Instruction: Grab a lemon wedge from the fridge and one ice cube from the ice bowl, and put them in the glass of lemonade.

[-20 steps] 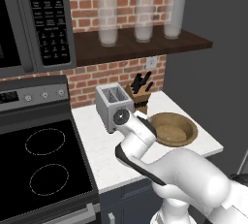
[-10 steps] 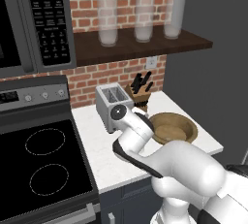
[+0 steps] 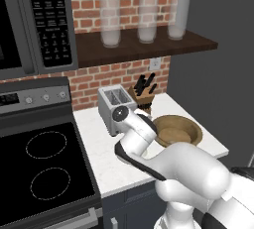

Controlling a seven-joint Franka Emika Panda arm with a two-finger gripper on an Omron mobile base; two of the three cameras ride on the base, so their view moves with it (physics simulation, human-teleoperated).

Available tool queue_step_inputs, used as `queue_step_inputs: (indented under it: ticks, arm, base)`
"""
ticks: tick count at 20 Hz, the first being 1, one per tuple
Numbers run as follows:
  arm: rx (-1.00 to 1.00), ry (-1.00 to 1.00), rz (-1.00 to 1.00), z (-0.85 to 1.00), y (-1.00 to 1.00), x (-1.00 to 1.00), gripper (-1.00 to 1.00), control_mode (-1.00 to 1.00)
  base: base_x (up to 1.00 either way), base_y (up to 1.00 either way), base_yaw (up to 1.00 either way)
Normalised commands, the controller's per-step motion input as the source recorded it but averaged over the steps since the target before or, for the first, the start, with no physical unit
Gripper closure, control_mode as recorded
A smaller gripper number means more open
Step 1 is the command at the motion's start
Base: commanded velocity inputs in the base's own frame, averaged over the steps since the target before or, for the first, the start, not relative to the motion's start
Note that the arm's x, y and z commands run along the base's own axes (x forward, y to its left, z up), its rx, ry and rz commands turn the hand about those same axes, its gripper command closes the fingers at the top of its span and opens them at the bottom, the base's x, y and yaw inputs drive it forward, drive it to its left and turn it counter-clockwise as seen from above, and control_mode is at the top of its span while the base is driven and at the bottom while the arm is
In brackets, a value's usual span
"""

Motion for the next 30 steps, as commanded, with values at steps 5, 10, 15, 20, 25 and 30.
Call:
queue_step_inputs:
  ticks: [5, 10, 15, 20, 25, 30]
  arm:
    - [0.00, 0.00, 0.00, 0.00, 0.00, 0.00, -1.00, -1.00]
    - [0.00, 0.00, 0.00, 0.00, -0.02, 0.00, -1.00, -1.00]
    - [0.01, 0.00, -0.01, 0.13, -0.18, 0.00, -1.00, -1.00]
    - [0.20, -0.14, -0.05, 0.37, -0.35, -0.22, -1.00, -1.00]
    - [0.36, -0.33, -0.04, 0.61, -0.31, -0.80, -1.00, -1.00]
    - [0.33, -0.37, 0.00, 0.49, -0.36, -1.00, -1.00, -1.00]
  base:
    - [0.00, 0.00, 0.00]
    - [0.00, 0.00, 0.00]
    - [0.00, 0.00, 0.00]
    - [0.00, 0.00, 0.00]
    - [0.00, 0.00, 0.00]
    - [0.00, 0.00, 0.00]
